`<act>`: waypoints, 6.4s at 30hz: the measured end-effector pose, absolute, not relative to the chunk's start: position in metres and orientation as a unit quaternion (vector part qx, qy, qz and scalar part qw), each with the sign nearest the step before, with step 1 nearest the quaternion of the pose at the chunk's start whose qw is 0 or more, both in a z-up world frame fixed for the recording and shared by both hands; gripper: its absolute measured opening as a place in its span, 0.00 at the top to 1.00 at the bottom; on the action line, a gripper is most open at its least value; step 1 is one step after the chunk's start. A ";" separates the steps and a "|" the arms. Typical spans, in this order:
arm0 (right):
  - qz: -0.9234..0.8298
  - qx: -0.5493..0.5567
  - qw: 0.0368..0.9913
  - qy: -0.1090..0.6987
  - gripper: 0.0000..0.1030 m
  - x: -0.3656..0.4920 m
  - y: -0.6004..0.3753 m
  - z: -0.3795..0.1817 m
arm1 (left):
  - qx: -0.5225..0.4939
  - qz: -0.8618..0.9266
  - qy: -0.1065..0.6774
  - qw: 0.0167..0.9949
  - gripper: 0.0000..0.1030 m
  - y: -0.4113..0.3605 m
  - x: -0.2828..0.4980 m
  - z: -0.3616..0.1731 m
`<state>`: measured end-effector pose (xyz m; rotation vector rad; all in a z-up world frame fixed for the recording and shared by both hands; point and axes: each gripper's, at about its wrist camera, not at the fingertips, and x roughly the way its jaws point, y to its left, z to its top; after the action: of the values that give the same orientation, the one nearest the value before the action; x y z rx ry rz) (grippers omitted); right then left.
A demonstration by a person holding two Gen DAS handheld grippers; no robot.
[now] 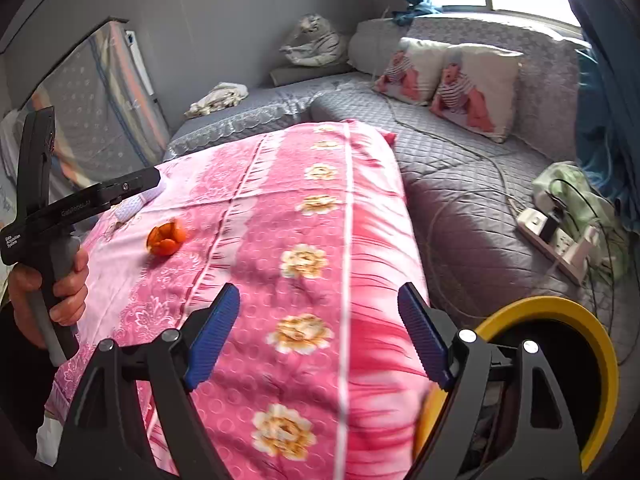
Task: Collect trash
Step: 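Move both open tools back over the pink blanket toward the remaining trash, then grasp the white foam fruit net with the left tool while the right tool grasps the orange peel, then lift the foam net and orange peel and carry both tools over the yellow bin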
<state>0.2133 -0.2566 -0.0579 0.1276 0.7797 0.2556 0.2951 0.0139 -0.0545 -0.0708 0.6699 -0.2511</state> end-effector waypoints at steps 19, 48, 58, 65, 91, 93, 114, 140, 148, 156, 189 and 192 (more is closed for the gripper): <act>0.325 -0.004 0.855 0.404 0.15 0.310 -0.047 -0.089 | -0.032 0.020 0.358 0.933 0.08 0.237 0.322 -0.099; 0.312 -0.020 0.835 0.453 0.17 0.371 -0.004 -0.133 | 0.026 -0.009 0.426 0.905 0.26 0.239 0.426 -0.147; 0.320 -0.033 0.833 0.450 0.48 0.369 0.004 -0.137 | 0.032 0.007 0.428 0.903 0.73 0.237 0.442 -0.153; 0.317 -0.039 0.839 0.441 0.64 0.369 0.003 -0.131 | 0.035 0.013 0.405 0.914 0.84 0.234 0.435 -0.142; 0.308 -0.030 0.862 0.402 0.69 0.311 -0.042 -0.080 | -0.019 -0.011 0.337 0.941 0.84 0.197 0.317 -0.075; 0.307 -0.026 0.862 0.402 0.69 0.303 -0.050 -0.077 | -0.024 -0.014 0.331 0.943 0.84 0.187 0.307 -0.070; 0.243 0.023 0.899 0.363 0.69 0.223 -0.175 -0.048 | -0.010 -0.113 0.289 0.951 0.84 0.049 0.221 -0.019; 0.073 0.119 0.935 0.326 0.69 0.163 -0.358 -0.061 | 0.052 -0.246 0.264 0.931 0.84 -0.120 0.186 -0.010; 0.023 0.131 0.940 0.315 0.69 0.145 -0.399 -0.064 | 0.071 -0.284 0.254 0.922 0.84 -0.159 0.177 -0.008; -0.022 0.143 0.941 0.306 0.69 0.128 -0.432 -0.068 | 0.090 -0.317 0.243 0.912 0.84 -0.196 0.167 -0.006; -0.094 0.186 0.922 0.327 0.68 0.106 -0.485 -0.099 | 0.113 -0.375 0.280 0.877 0.84 -0.284 0.180 -0.049; -0.099 0.194 0.916 0.336 0.68 0.107 -0.488 -0.107 | 0.116 -0.377 0.292 0.871 0.84 -0.290 0.185 -0.061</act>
<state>0.1068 -0.4876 -0.1072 0.3993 0.6909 -0.2035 0.1846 -0.2900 -0.0607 0.2429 0.6100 -0.7888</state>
